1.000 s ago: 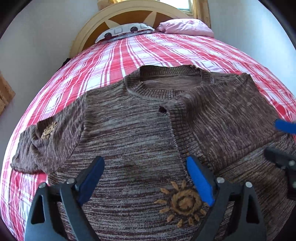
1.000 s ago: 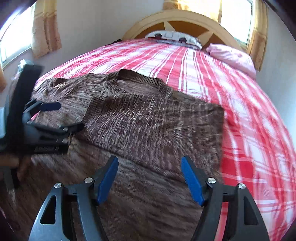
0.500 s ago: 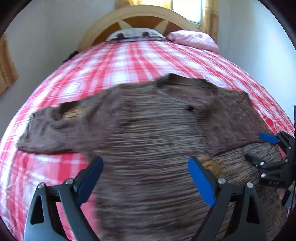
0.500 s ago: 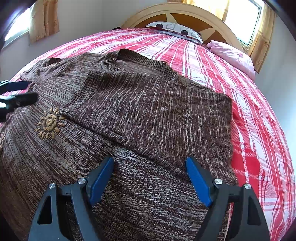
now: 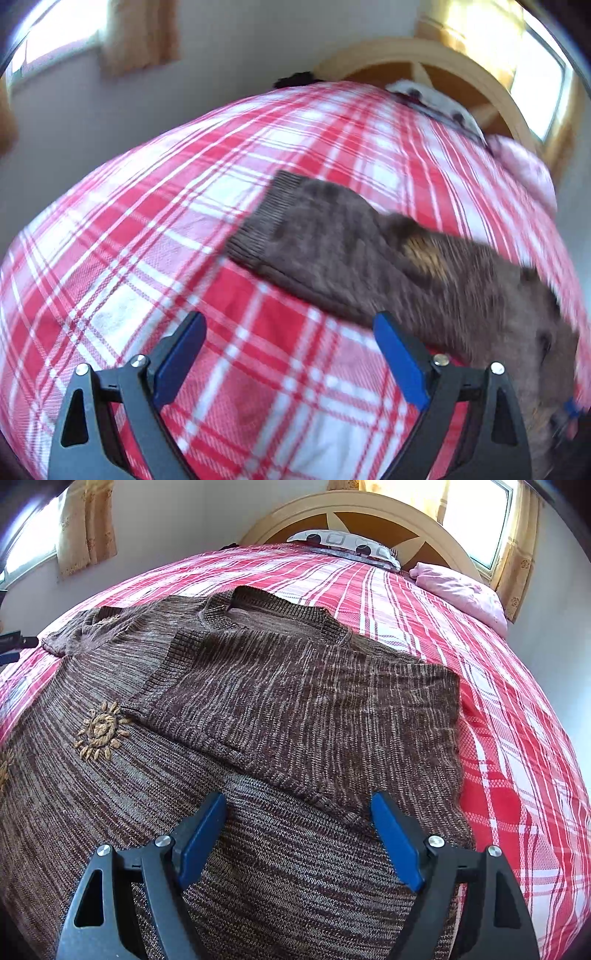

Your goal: Fold small clothes

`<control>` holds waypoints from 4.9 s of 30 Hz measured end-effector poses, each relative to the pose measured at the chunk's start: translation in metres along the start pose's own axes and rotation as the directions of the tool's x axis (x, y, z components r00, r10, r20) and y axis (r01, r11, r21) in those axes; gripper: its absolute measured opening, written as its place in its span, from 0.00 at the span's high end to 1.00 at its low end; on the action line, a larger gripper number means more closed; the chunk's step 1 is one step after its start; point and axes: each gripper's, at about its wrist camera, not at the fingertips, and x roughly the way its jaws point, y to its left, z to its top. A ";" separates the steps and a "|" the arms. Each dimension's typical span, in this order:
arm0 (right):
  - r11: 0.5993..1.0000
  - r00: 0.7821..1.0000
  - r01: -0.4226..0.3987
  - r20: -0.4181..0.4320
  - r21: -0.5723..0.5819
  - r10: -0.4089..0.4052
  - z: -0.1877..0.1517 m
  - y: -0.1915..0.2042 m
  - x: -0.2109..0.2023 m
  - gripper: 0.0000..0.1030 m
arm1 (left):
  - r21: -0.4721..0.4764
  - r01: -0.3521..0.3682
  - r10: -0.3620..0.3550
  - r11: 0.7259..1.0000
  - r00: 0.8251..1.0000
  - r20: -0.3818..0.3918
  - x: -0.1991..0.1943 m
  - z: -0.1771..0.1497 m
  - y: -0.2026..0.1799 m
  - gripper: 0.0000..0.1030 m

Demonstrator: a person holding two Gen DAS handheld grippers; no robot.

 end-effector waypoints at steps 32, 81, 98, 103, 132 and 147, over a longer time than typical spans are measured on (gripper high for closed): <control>1.000 1.000 0.012 0.009 -0.003 -0.012 -0.002 -0.001 -0.002 0.21 | -0.260 0.105 -0.098 0.960 0.994 0.039 0.049 0.035 0.045 0.91; 0.999 0.999 -0.011 0.037 0.051 0.009 -0.002 -0.011 -0.005 0.20 | 0.401 0.505 -0.494 0.764 0.858 -0.139 -0.046 -0.089 -0.275 0.78; 0.998 1.000 -0.002 0.022 0.068 0.000 0.014 -0.007 -0.028 0.20 | 0.458 -0.011 -0.027 0.889 0.997 0.077 -0.003 -0.047 -0.155 0.07; 0.999 0.991 -0.051 0.122 0.007 0.050 0.057 0.029 -0.069 0.20 | 0.437 0.067 -0.068 0.897 0.998 -0.014 0.009 -0.048 -0.152 0.04; 0.989 0.996 -0.088 0.019 0.120 0.087 0.142 0.046 0.044 0.87 | 0.373 0.157 -0.141 0.914 0.987 -0.070 0.019 -0.047 -0.139 0.00; 0.964 0.975 -0.223 0.051 0.144 0.218 0.126 0.063 0.037 0.44 | 0.355 0.164 -0.152 0.920 0.986 -0.061 0.017 -0.047 -0.136 0.00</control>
